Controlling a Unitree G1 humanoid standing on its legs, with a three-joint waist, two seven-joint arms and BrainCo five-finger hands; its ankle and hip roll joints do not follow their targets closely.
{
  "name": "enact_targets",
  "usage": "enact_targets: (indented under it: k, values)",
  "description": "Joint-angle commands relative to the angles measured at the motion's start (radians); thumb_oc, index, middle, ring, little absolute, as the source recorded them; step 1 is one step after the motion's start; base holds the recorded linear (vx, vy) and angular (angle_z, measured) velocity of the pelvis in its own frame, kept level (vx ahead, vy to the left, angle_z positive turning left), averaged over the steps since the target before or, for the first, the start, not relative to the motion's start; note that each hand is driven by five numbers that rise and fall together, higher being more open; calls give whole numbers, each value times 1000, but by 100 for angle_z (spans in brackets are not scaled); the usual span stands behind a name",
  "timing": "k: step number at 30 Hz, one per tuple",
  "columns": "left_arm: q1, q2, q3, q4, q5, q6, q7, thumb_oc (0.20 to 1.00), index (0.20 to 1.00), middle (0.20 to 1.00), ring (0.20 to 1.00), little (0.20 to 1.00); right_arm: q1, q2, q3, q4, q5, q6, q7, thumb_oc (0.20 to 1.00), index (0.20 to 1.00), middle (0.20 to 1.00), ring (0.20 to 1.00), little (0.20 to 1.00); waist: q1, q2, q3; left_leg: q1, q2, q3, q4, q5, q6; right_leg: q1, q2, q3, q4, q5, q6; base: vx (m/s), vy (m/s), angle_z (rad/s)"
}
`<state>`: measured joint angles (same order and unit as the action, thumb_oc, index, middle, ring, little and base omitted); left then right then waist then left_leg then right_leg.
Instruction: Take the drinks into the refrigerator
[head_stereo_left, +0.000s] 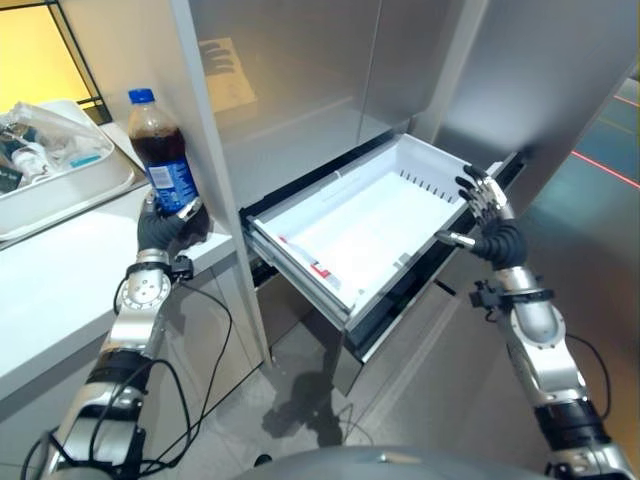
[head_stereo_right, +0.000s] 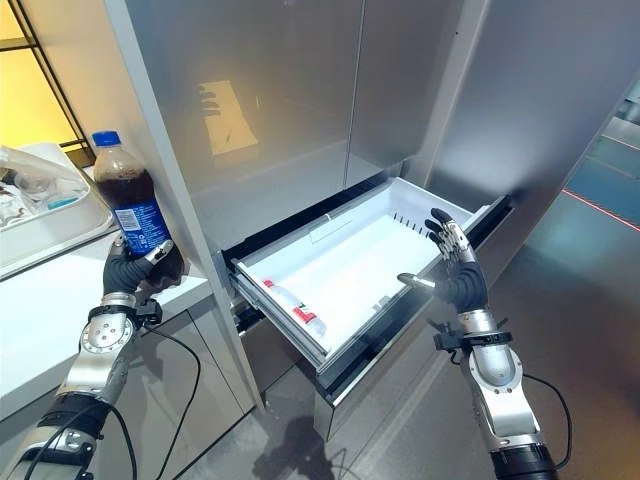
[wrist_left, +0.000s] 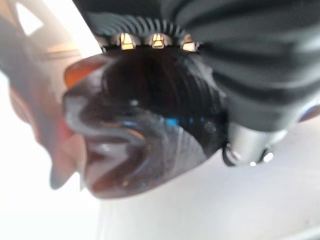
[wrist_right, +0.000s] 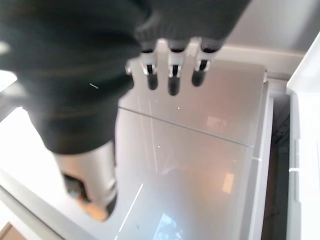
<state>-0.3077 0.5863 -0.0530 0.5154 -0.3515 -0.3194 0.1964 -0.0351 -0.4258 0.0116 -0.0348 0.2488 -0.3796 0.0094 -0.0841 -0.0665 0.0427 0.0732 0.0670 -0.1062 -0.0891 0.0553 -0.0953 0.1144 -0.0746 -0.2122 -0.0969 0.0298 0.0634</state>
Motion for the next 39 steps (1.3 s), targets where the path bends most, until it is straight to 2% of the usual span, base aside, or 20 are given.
enact_targets:
  k: [1,9,11,12,14,17,18,26,30,31,32,35,36,38,39]
  values:
    - [-166,-16,8,56,-15,-56,-42,200,200,200,200,200,-38,-20,-25,-75,29,-26,1,1000,1000,1000,1000,1000,-32,10,4,22,-56,-44,2,-85,88,3,23,7,101,-108,-15,0,0,0]
    - [-142,-31,28,-23,-63,-76,-62,200,200,200,200,200,-36,-12,-31,-73,24,-26,4,1000,1000,1000,1000,1000,-29,14,6,19,-60,-50,2,-82,89,3,19,1,101,-106,-14,0,0,0]
    - [-95,-53,58,-145,-118,-101,-95,200,200,200,200,200,-36,-10,-52,-73,15,-24,0,1000,1000,1000,1000,1000,-21,13,8,13,-62,-53,2,-80,89,1,18,-2,98,-104,-14,0,0,0]
    - [-90,-54,60,-150,-119,-99,-96,200,200,200,200,200,-35,-11,-51,-74,15,-24,0,1000,1000,1000,1000,1000,-22,13,7,13,-62,-53,2,-80,89,1,18,-2,98,-104,-14,0,0,0]
    - [-8,-78,102,-311,-168,-118,-147,200,200,200,200,200,-31,-13,-84,-58,7,-23,-7,1000,1000,1000,1000,1000,-11,12,12,7,-66,-56,2,-79,90,-2,16,-4,95,-102,-13,0,0,0]
    - [58,-98,133,-419,-188,-124,-179,200,200,200,200,200,-28,-22,-103,-52,8,-22,-4,1000,1000,1000,1000,1000,-5,12,13,6,-68,-59,2,-79,92,-2,15,-5,94,-100,-14,-1,6,-3]
    - [112,-118,156,-508,-238,-131,-232,200,200,200,200,200,-28,-27,-117,-47,27,-23,9,1000,1000,1000,1000,1000,4,10,18,3,-68,-59,2,-79,94,-4,14,-4,93,-98,-14,0,0,0]
    - [240,-164,151,-753,-343,-123,-380,200,200,200,200,200,-19,-65,-108,-13,181,-2,116,1000,1000,1000,1000,1000,26,1,26,-9,-73,-60,2,-76,97,-5,10,-4,76,-87,-11,-2,-1,-1]
    - [288,-152,105,-833,-383,-108,-448,200,200,200,200,200,-26,-116,-85,16,283,20,186,1000,1000,1000,1000,1000,34,-6,28,-10,-75,-57,2,-76,99,-6,9,-2,74,-84,-10,0,0,0]
    - [308,-119,66,-856,-408,-87,-501,200,200,200,200,200,-34,-171,-61,24,390,49,254,1000,1000,1000,1000,1000,38,-9,26,-10,-75,-56,2,-75,98,-5,8,-6,73,-82,-9,0,0,0]
    - [309,-119,66,-856,-409,-87,-502,200,200,200,200,200,-34,-172,-61,27,393,48,257,1000,1000,1000,1000,1000,38,-9,26,-10,-75,-56,2,-75,98,-5,8,-6,73,-82,-9,0,0,0]
    - [325,-11,-9,-856,-390,-80,-554,200,200,200,200,200,-103,-313,56,37,628,135,417,1000,1000,1000,1000,1000,48,-20,21,-7,-73,-51,2,-74,94,0,9,-2,66,-79,-7,0,0,0]
    - [325,-12,-9,-855,-390,-81,-555,200,200,200,200,200,-106,-314,58,40,630,134,419,1000,1000,1000,1000,1000,47,-19,21,-7,-73,-50,2,-74,94,1,9,-2,66,-79,-7,0,0,0]
    - [315,44,-84,-821,-398,-67,-582,200,200,200,200,200,-223,-407,182,58,721,179,482,1000,1000,1000,1000,1000,54,-20,17,-4,-72,-45,2,-74,91,1,9,4,67,-77,-5,-5,-6,-2]
    - [315,43,-83,-820,-398,-67,-583,200,200,200,200,200,-227,-408,185,60,722,178,483,1000,1000,1000,1000,1000,53,-19,18,-3,-71,-45,2,-74,91,1,9,4,67,-77,-5,-7,-11,-4]
